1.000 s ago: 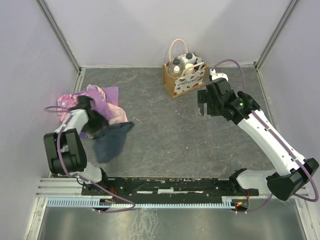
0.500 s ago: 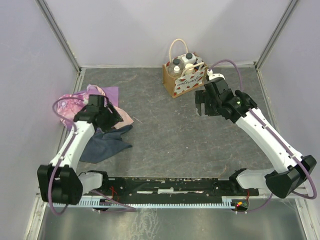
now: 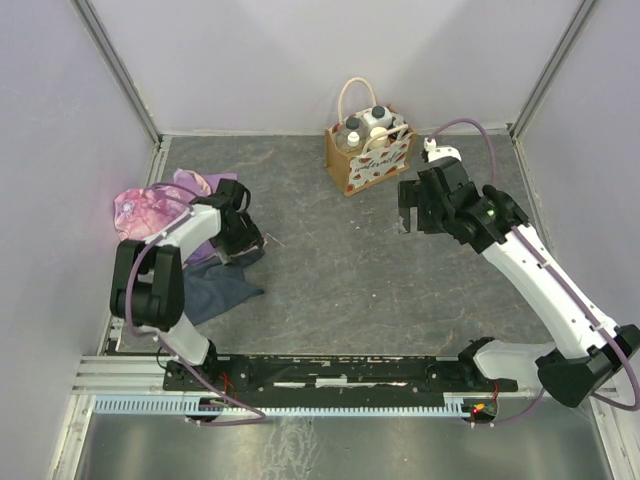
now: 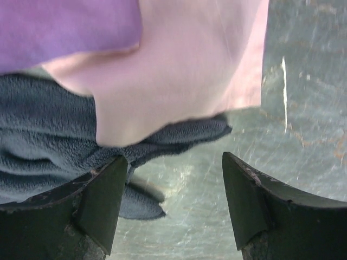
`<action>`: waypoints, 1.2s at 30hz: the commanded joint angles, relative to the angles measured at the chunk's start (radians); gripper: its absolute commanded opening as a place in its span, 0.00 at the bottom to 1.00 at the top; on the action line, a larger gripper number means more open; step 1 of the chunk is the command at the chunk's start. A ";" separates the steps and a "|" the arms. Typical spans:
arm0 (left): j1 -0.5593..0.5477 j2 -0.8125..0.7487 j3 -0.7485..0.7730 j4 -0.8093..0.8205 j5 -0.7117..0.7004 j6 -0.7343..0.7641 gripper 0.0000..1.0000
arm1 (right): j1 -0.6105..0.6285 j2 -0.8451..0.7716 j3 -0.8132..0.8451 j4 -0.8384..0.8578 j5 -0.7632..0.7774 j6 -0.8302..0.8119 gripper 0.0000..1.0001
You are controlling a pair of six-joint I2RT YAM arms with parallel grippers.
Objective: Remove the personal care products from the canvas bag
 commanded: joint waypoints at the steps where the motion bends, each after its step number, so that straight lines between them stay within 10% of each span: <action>1: 0.039 0.107 0.109 -0.037 -0.045 -0.015 0.77 | -0.003 -0.052 0.027 -0.022 0.067 -0.022 1.00; 23: 0.728 0.261 0.243 -0.091 -0.136 -0.014 0.78 | -0.008 -0.063 0.044 -0.030 0.079 -0.085 1.00; 30: 0.764 0.085 0.308 -0.141 -0.306 -0.038 0.79 | -0.011 -0.037 0.040 -0.032 0.063 -0.066 1.00; 36: 0.740 -0.065 0.286 -0.073 -0.098 -0.068 0.74 | -0.015 0.005 0.071 -0.045 0.032 -0.048 1.00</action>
